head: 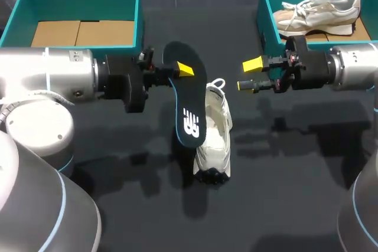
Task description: Take the shoe out of the shoebox, open the shoe tongue, remove and reinsert the insole, then place the shoe into the shoebox
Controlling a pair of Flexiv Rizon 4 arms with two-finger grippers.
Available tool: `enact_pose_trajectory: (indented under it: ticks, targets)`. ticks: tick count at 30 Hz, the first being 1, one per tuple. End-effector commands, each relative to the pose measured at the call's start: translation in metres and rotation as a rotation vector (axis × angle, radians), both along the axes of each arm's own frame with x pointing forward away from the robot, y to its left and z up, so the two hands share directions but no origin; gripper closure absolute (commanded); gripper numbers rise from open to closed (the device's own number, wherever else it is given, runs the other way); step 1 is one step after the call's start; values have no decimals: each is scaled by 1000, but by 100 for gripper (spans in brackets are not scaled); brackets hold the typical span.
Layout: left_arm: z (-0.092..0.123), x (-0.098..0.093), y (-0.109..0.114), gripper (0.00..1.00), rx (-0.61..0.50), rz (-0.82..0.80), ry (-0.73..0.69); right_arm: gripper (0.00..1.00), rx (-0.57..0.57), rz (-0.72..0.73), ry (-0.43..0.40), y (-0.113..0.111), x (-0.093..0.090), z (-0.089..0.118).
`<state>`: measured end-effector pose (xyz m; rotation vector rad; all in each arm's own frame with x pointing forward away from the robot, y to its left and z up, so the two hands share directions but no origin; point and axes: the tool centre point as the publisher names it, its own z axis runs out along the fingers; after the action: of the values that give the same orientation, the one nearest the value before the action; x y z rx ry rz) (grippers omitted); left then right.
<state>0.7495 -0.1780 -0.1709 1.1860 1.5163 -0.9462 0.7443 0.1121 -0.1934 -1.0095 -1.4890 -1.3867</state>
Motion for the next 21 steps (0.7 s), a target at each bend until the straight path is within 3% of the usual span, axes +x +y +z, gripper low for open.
enact_pose_trajectory:
  ticks: [1, 4, 16, 17, 21]
  targets:
    - [6, -1, 2, 100, -5, -38, 51, 0, -51, 23, -166, -15, -9, 1]
    - [8, -5, 6, 100, -26, -106, 146, 0, -157, 56, -314, -26, -15, -6]
    - [11, -6, 10, 100, -31, -135, 161, 0, -157, 56, -314, -26, -15, -6]
    - [12, -15, 1, 100, -33, -124, 164, 0, -157, 56, -314, -26, -15, -6]
    - [11, -36, -8, 100, -42, -130, 281, 0, -253, 180, -474, -47, -26, -9]
